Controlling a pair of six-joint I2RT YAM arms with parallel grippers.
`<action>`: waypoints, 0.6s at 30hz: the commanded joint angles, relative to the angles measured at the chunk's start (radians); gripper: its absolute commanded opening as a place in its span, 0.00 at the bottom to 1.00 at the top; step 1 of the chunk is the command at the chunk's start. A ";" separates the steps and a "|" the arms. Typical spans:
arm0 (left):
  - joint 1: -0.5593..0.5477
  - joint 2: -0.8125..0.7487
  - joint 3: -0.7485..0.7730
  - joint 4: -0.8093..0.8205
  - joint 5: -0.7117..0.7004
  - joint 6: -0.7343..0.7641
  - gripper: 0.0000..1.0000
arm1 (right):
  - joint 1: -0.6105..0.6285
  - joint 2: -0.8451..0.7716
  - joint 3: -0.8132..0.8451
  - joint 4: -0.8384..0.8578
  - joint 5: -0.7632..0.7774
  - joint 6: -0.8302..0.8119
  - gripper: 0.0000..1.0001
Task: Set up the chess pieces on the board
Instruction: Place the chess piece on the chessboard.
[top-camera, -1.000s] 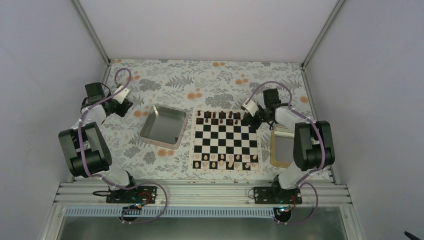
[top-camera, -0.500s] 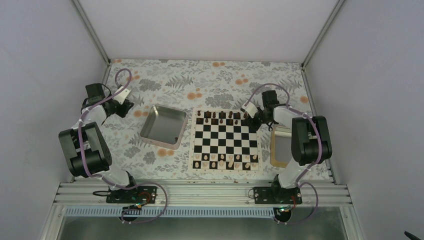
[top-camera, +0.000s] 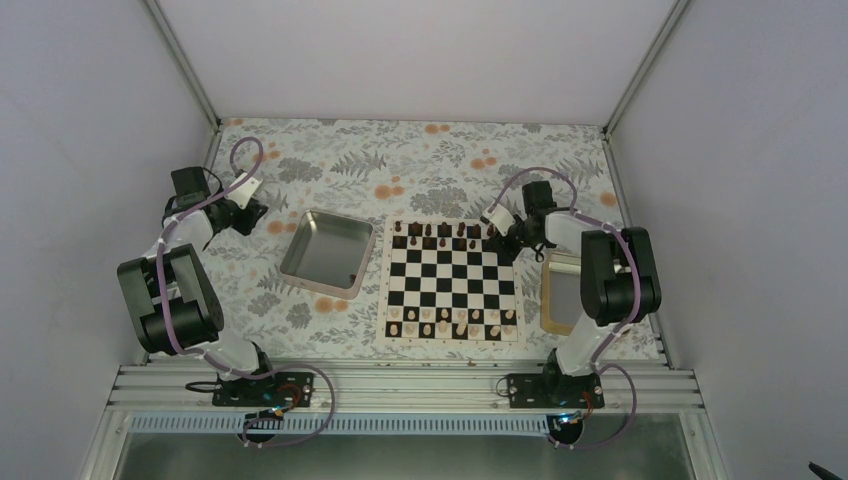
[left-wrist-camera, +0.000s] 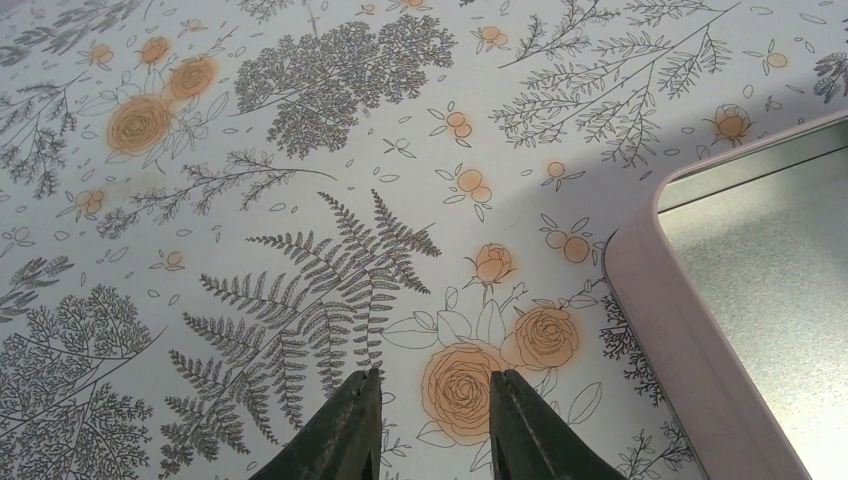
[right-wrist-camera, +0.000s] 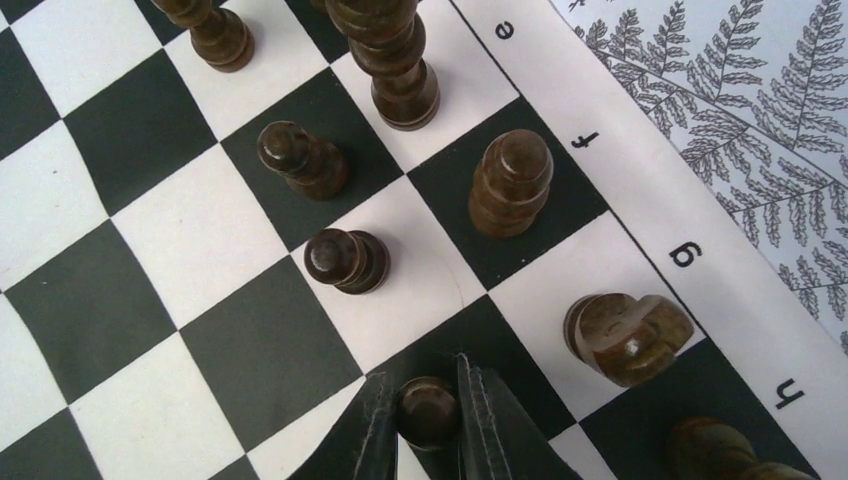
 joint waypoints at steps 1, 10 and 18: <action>-0.004 -0.009 -0.012 0.008 0.044 0.022 0.28 | -0.008 0.022 0.026 0.026 0.001 0.009 0.10; -0.004 -0.008 -0.012 0.003 0.051 0.024 0.28 | -0.008 0.032 0.024 0.038 0.005 0.012 0.11; -0.004 -0.012 -0.015 0.000 0.057 0.026 0.28 | -0.007 0.033 0.017 0.049 0.007 0.021 0.15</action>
